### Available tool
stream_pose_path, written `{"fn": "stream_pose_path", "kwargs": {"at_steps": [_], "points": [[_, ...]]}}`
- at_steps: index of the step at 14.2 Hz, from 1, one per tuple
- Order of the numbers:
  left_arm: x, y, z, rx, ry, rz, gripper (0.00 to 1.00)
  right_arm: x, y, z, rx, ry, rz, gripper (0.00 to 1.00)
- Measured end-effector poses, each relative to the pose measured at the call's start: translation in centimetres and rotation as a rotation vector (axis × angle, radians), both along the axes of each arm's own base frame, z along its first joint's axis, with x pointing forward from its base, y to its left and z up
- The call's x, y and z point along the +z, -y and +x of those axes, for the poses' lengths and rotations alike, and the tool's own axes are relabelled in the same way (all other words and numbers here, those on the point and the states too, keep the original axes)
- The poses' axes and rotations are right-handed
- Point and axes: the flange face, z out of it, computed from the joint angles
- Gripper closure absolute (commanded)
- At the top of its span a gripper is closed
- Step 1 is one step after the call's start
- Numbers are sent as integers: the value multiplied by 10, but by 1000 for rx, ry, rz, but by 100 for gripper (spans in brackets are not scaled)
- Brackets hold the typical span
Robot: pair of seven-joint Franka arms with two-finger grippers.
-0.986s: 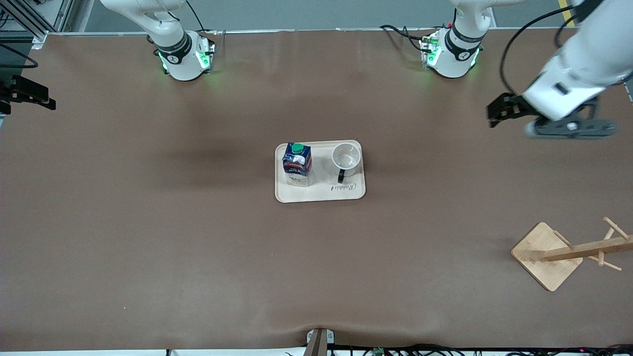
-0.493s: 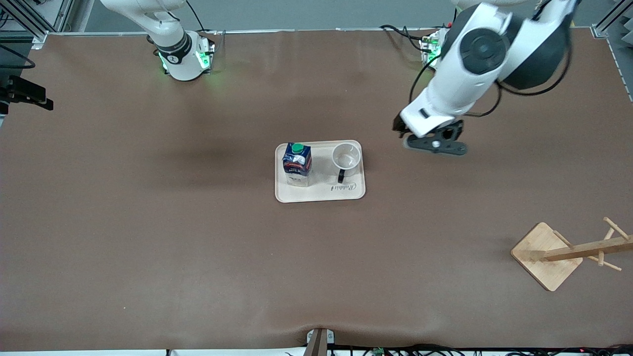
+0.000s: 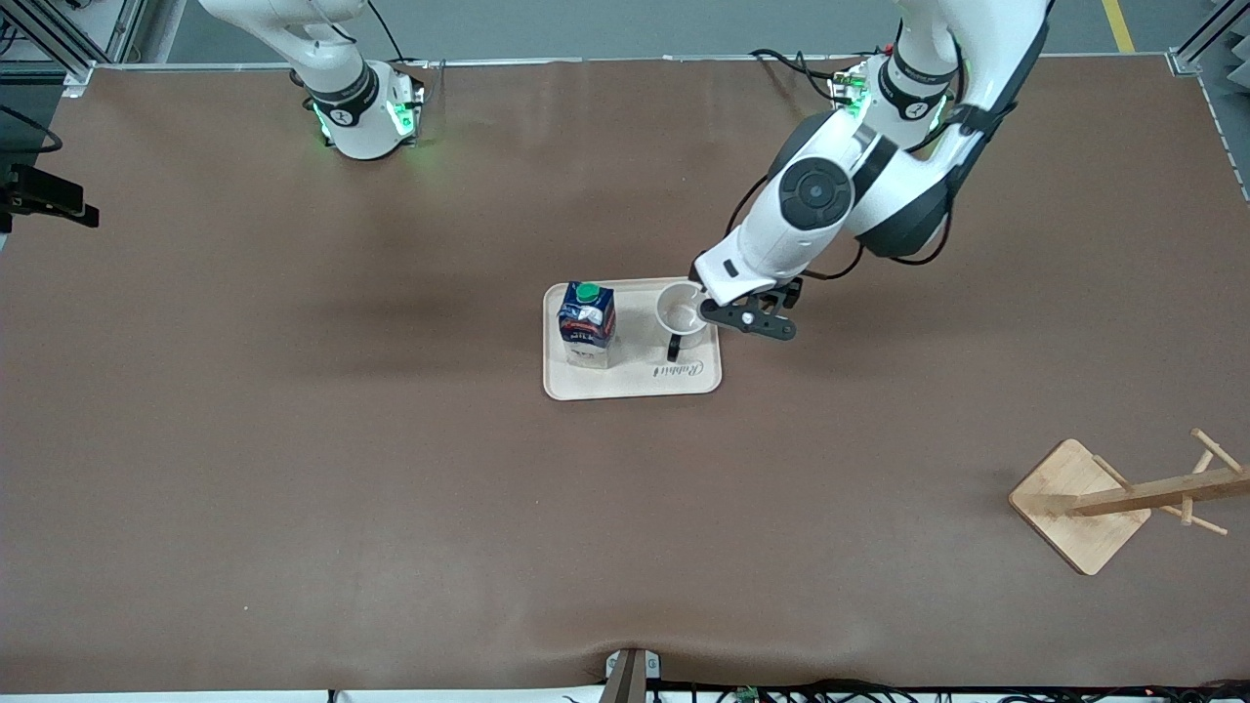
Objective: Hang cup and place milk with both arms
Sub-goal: 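Lower the left gripper and grasp the white mug by its rim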
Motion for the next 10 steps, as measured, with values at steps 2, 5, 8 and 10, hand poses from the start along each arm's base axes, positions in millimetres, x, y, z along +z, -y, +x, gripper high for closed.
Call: {"fn": "stream_pose_path", "kwargs": {"at_steps": [2,5,8,10], "points": [[-27,5,-2,11,-4,-6,15,1,0,0,0,3,0,0],[-64,14,-3,11,5,-2,24,2,1,0,-3,4,-1,0],[-92,21,-7,12,4,-3,83,1,4,0,-8,3,-1,0],[-102,22,-7,8,-2,-4,100,1,4,0,-8,2,-1,0]]}}
